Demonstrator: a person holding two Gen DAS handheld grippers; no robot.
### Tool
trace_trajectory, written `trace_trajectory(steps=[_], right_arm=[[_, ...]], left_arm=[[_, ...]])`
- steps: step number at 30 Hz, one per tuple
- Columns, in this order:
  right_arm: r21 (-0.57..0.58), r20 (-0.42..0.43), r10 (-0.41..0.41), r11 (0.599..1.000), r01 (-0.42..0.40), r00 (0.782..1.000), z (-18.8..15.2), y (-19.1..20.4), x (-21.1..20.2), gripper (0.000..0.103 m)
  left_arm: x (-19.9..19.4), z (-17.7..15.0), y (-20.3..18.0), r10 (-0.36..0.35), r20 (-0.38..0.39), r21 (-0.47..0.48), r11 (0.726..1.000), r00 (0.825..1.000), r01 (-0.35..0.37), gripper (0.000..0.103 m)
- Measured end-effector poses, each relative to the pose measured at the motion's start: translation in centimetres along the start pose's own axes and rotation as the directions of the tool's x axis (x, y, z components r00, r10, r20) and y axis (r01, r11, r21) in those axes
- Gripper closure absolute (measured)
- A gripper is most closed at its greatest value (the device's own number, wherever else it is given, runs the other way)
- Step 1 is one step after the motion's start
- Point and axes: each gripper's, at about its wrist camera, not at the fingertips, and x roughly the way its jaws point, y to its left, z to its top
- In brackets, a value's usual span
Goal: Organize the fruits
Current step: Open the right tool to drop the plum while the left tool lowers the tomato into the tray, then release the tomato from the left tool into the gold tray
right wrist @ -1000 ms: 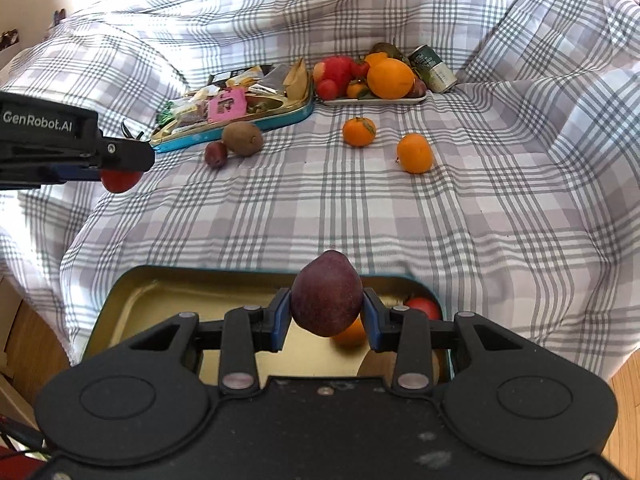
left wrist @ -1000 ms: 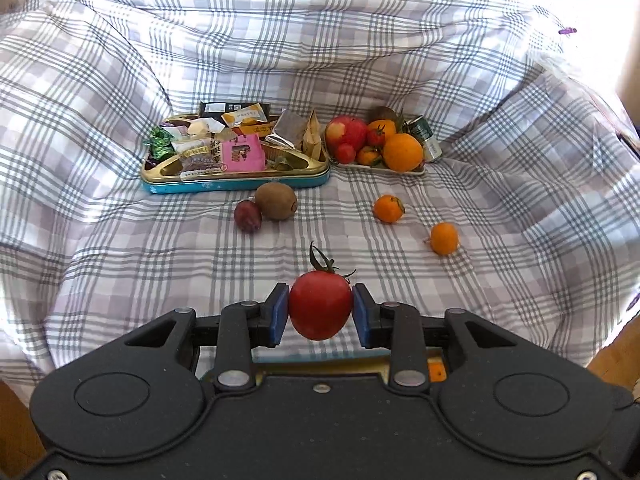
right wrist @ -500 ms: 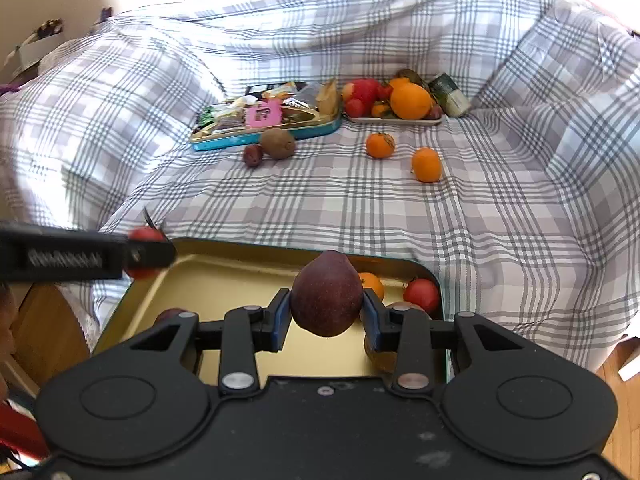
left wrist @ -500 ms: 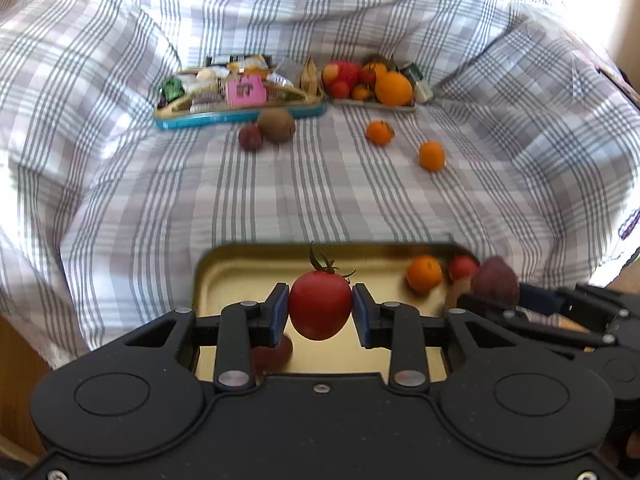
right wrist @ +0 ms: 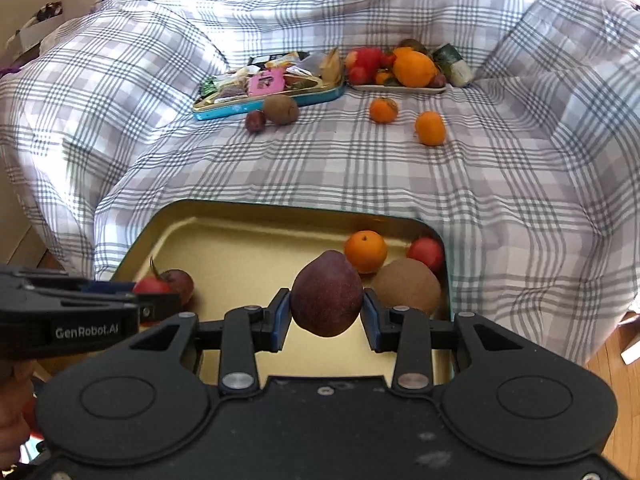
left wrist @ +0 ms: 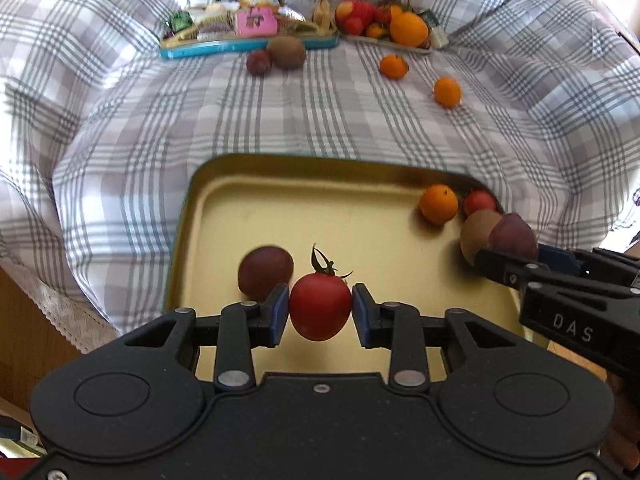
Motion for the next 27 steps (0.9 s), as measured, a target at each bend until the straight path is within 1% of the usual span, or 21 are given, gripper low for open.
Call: trace_trajectory(steps=[4,8,17,27], right_arm=[[0.001,-0.028,0.007,1.000,-0.007,1.000,-0.3,0.0,0.4,0.063],[-0.021,-0.029,0.012,1.000,-0.013,1.000,-0.3,0.6,0.4,0.063],[-0.050,-0.010,0.011,0.999,-0.011,1.000,-0.2,0.8,0.0,0.063],[0.046,0.014,-0.042,0.998,0.042,0.999,0.3,-1.1,-0.1,0.063]], left_arm=[[-0.1,-0.3,-0.4,-0.006,-0.006,0.018,1.000,1.000,0.006,0.061],[-0.2,-0.4,-0.7,0.009,0.000,0.029,1.000,1.000,-0.009,0.061],[0.0,-0.3,-0.1,-0.001,-0.021,-0.012,1.000,1.000,0.001,0.061],[-0.1,-0.4,0.0,0.009,-0.021,-0.034,0.999,1.000,-0.009,0.061]])
